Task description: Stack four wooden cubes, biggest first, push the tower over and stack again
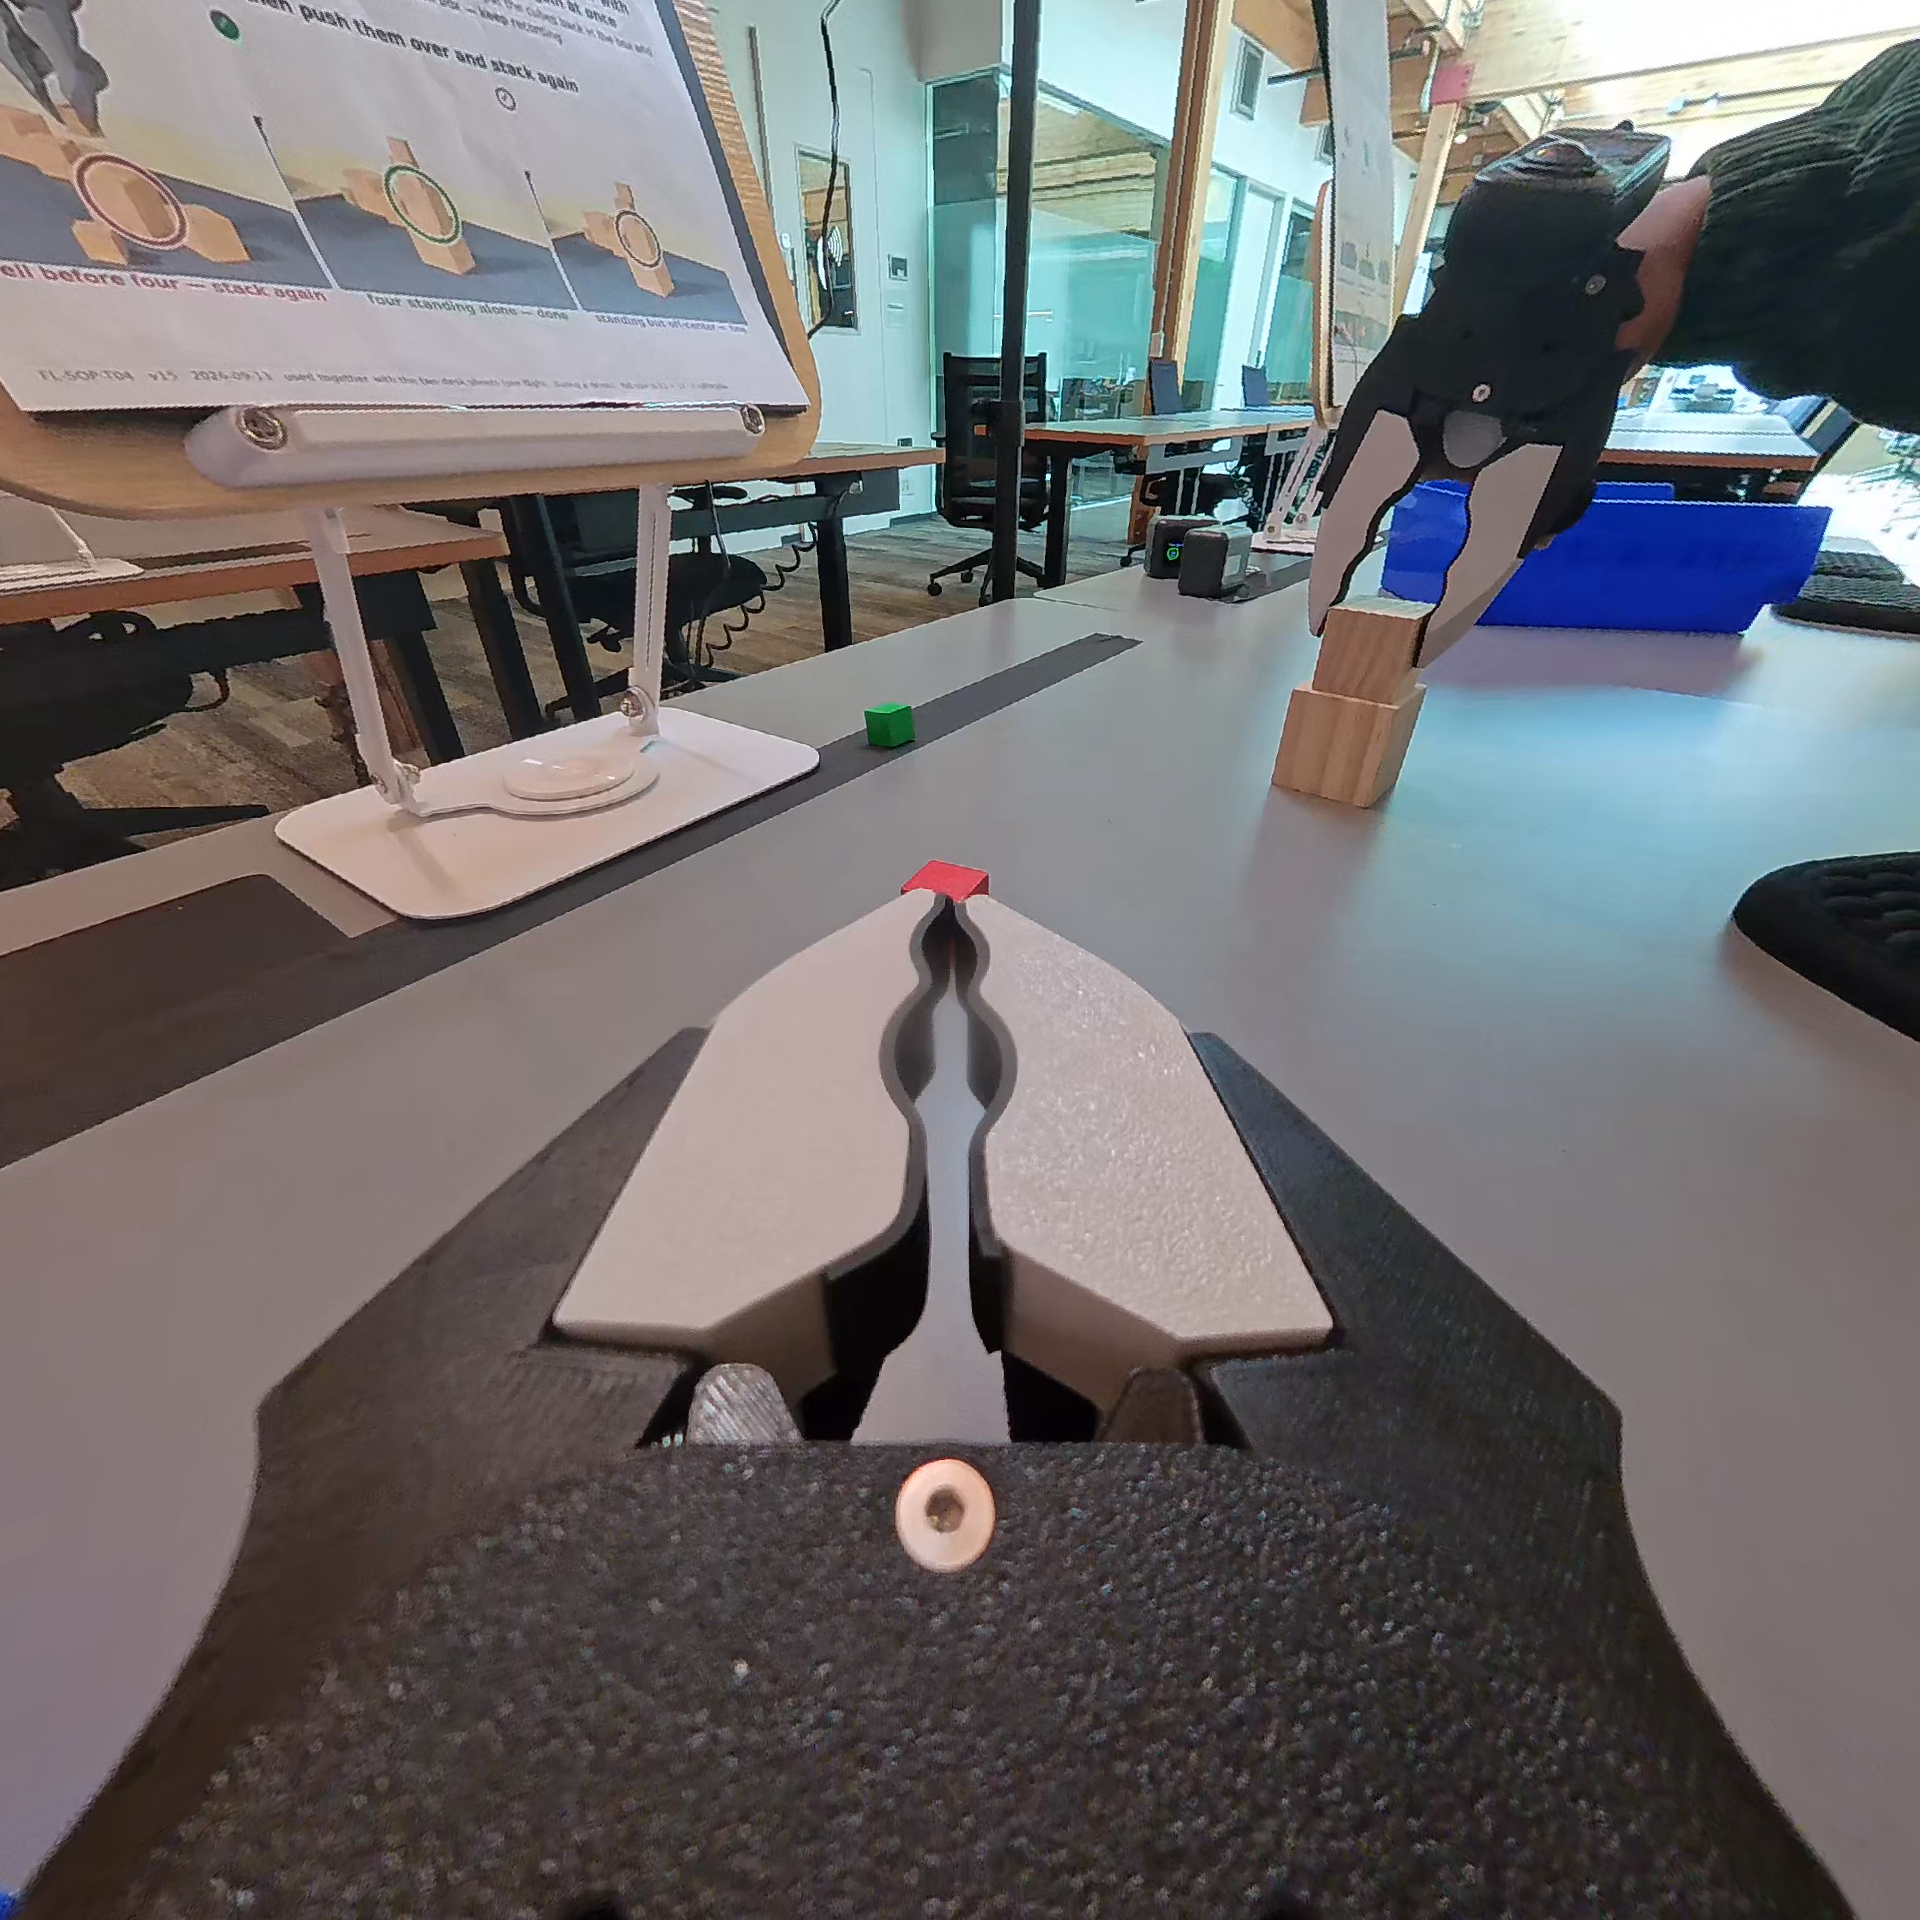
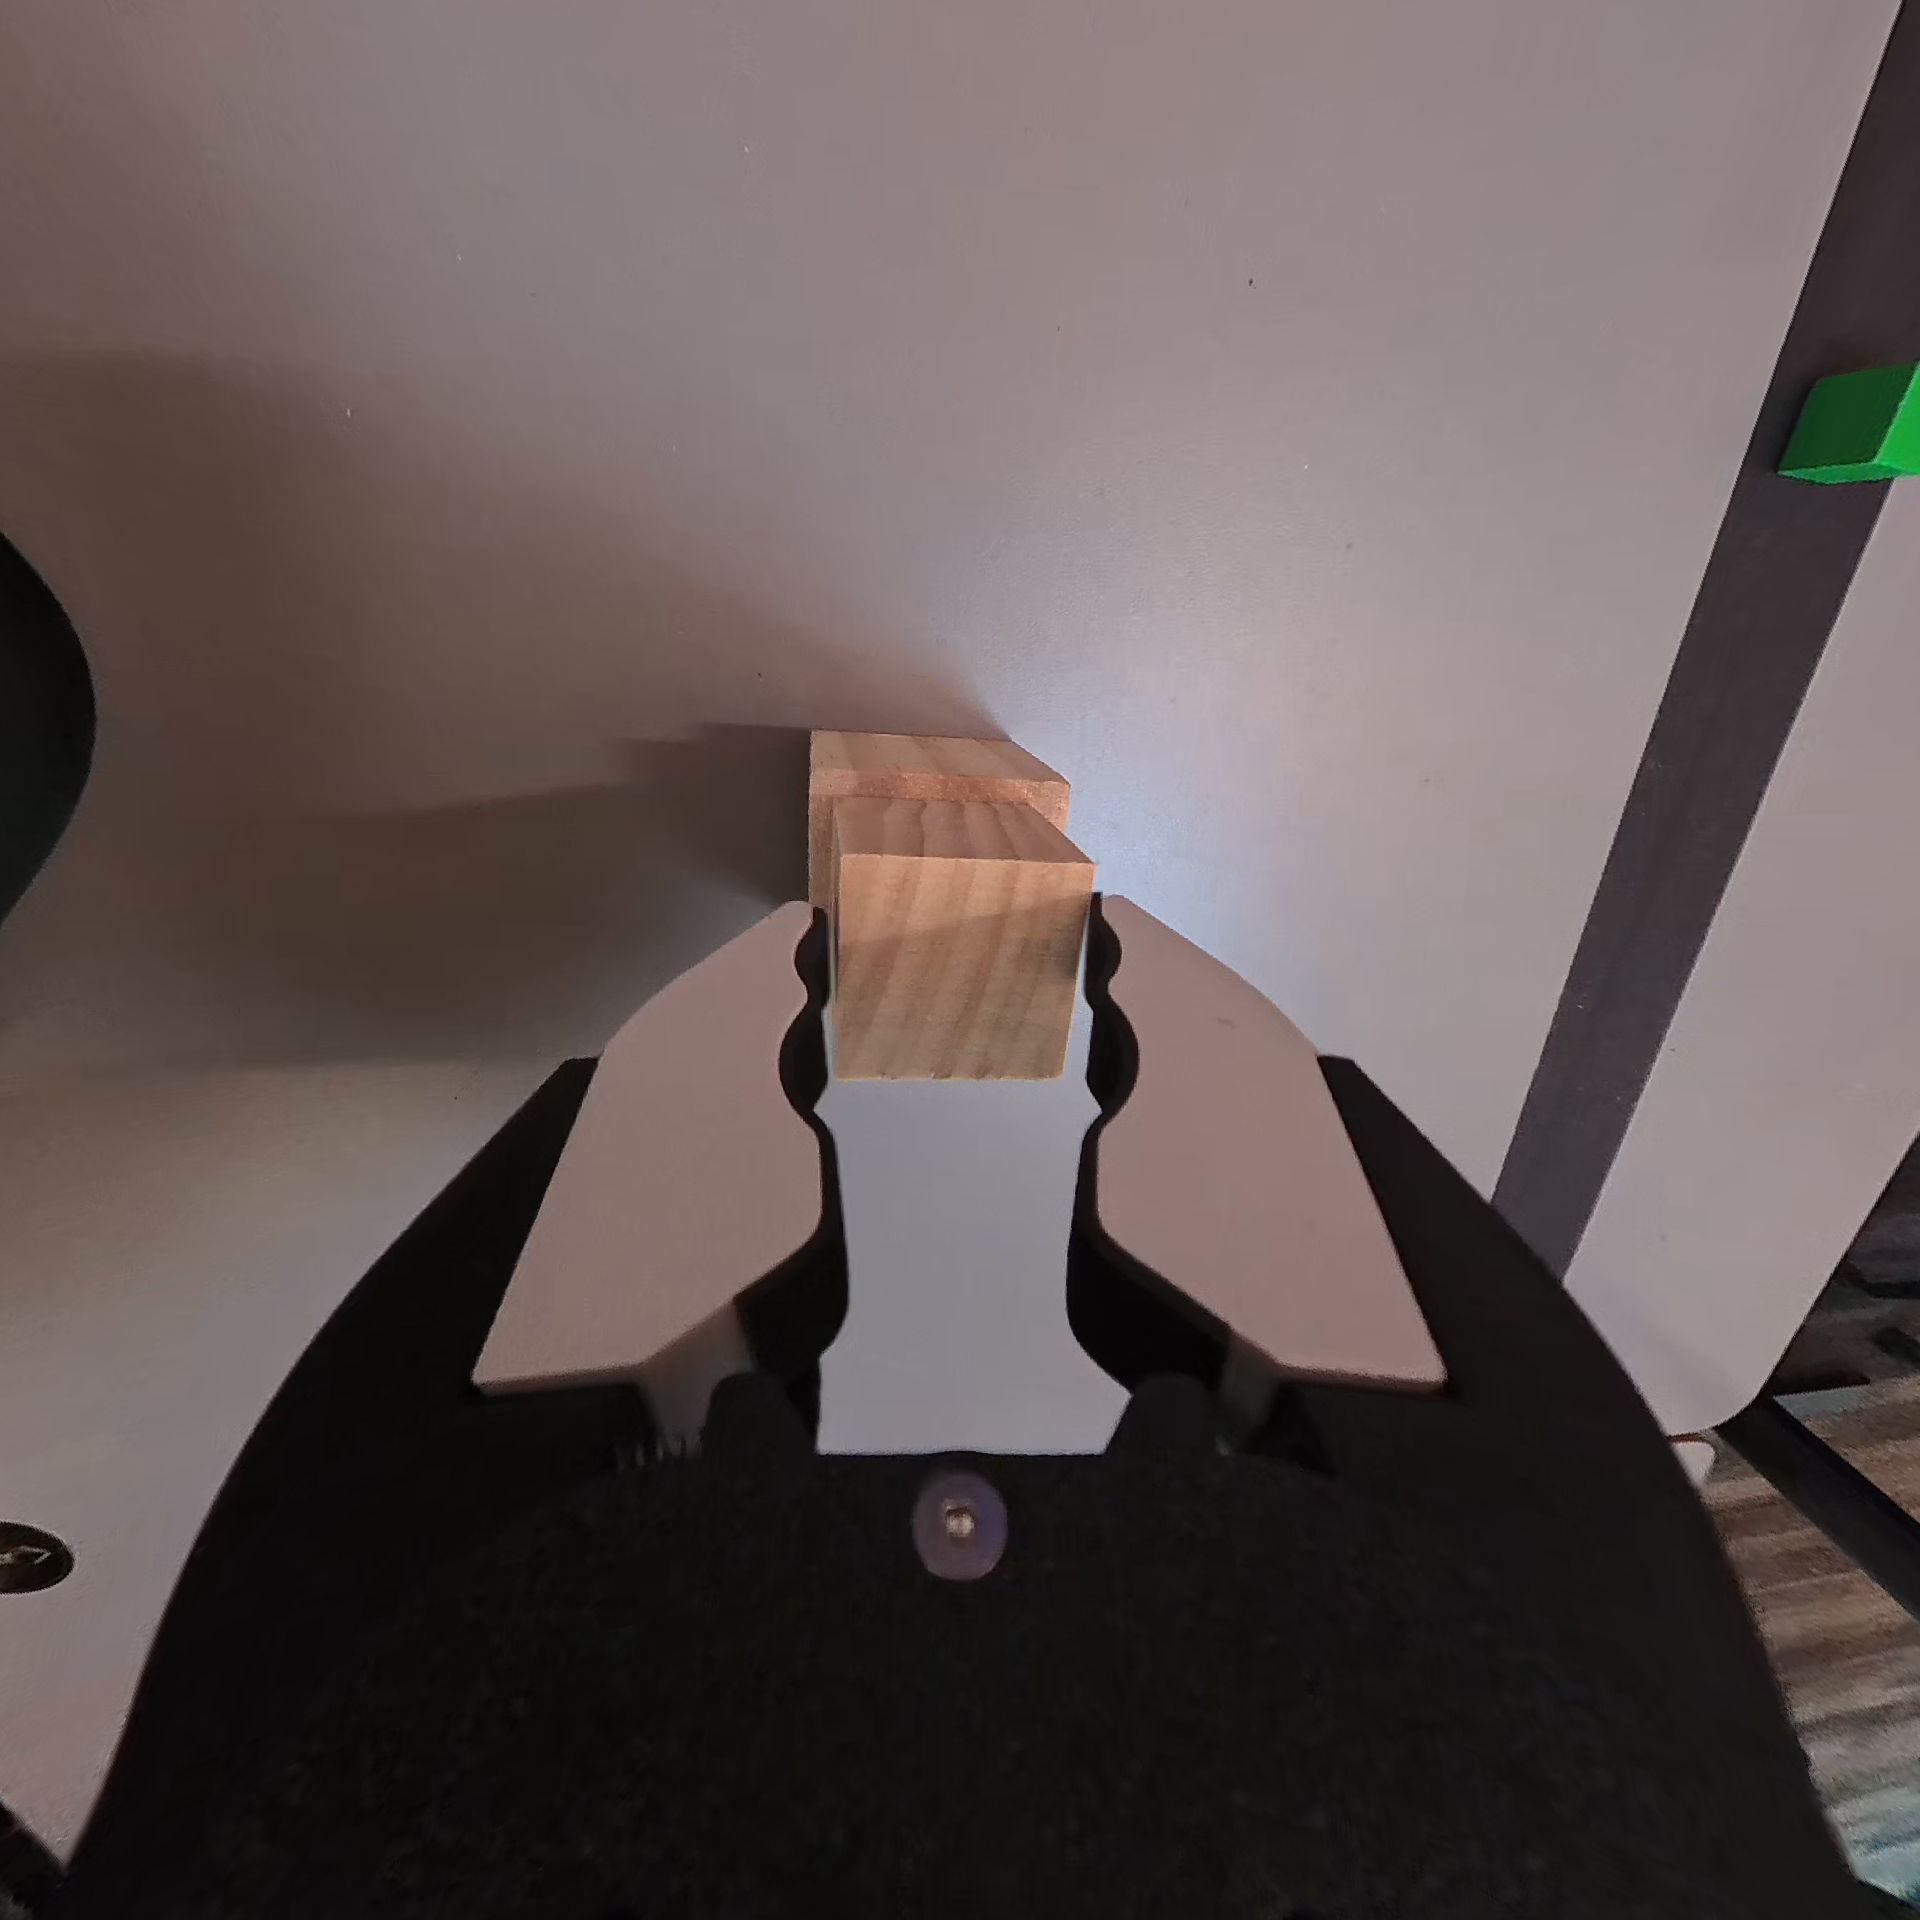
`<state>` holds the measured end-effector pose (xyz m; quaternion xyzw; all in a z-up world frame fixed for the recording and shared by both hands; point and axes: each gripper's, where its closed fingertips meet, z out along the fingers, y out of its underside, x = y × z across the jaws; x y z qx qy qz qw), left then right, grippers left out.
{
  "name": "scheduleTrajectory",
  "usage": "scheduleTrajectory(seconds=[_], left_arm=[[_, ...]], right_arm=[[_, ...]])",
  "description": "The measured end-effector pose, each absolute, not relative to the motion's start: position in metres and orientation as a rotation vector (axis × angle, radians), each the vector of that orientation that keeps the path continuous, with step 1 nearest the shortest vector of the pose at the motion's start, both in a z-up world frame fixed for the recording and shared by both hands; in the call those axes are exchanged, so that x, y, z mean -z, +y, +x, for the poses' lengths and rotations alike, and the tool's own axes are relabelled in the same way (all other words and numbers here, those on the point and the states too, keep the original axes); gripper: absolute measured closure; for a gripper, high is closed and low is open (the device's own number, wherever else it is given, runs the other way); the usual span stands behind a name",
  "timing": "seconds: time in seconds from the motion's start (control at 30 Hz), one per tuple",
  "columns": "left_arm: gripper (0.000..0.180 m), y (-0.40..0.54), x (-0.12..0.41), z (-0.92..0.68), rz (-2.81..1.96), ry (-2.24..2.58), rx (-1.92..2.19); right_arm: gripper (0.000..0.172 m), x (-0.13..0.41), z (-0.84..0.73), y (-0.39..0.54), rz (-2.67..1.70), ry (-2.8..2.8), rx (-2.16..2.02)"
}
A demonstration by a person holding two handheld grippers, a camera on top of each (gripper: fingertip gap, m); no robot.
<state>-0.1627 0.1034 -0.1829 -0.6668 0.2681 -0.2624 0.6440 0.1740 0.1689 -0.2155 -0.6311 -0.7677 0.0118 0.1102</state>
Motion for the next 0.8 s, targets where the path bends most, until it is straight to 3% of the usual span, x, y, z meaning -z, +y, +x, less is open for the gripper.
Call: scheduleTrajectory(seconds=[0.13,0.43,0.8], left_arm=[[0.180,0.103,0.183,-0.163,-1.517,0.607,0.600],[0.180,0.104,0.183,-0.163,-1.520,0.608,0.602],[0.180,0.103,0.183,-0.162,-1.518,0.608,0.613]], right_arm=[[0.110,0.203,0.165,0.170,-1.870,-2.191,-0.050],[0.116,0.154,0.097,0.190,-1.823,-1.917,-0.237],[0.123,0.210,-0.032,0.182,-1.684,-2.101,-0.317]])
